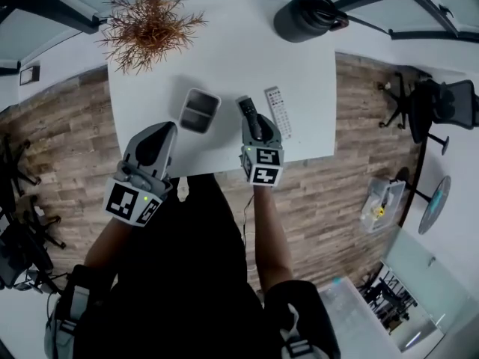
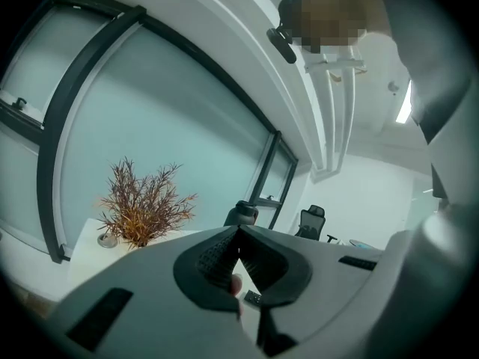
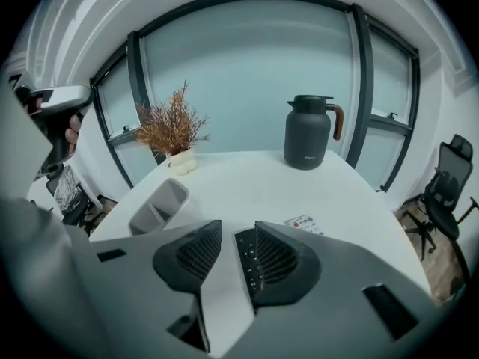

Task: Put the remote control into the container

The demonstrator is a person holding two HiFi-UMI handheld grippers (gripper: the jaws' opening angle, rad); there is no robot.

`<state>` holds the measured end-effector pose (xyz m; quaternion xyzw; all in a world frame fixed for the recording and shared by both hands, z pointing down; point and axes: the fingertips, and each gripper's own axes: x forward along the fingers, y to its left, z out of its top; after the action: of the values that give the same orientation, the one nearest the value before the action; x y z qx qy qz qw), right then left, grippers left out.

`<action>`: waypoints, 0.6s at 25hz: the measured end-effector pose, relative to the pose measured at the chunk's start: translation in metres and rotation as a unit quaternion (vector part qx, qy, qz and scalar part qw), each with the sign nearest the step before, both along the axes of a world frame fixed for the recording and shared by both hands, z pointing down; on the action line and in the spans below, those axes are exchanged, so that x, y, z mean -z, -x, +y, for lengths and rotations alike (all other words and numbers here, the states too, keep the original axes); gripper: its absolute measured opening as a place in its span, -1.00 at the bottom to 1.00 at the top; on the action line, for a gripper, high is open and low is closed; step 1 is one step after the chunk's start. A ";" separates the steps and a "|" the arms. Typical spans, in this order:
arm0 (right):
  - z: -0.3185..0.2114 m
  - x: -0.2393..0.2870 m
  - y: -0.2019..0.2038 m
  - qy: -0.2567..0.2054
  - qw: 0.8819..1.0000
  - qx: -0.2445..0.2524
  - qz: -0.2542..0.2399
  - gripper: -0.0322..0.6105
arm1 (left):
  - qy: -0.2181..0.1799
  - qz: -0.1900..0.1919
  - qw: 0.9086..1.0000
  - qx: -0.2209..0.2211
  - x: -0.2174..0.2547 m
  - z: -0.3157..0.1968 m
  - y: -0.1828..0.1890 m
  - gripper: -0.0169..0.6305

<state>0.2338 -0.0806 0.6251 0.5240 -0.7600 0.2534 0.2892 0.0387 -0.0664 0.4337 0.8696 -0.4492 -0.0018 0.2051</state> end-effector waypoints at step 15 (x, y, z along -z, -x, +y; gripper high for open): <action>-0.023 -0.075 0.002 0.120 0.986 0.087 0.078 -0.21 | 0.036 0.010 0.999 0.001 -0.036 -0.030 0.009 -0.92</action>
<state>0.2314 -0.1039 0.7005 0.4351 -0.7421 0.2753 0.4291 0.0297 -0.0965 0.4701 0.8612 -0.4475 0.0052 0.2409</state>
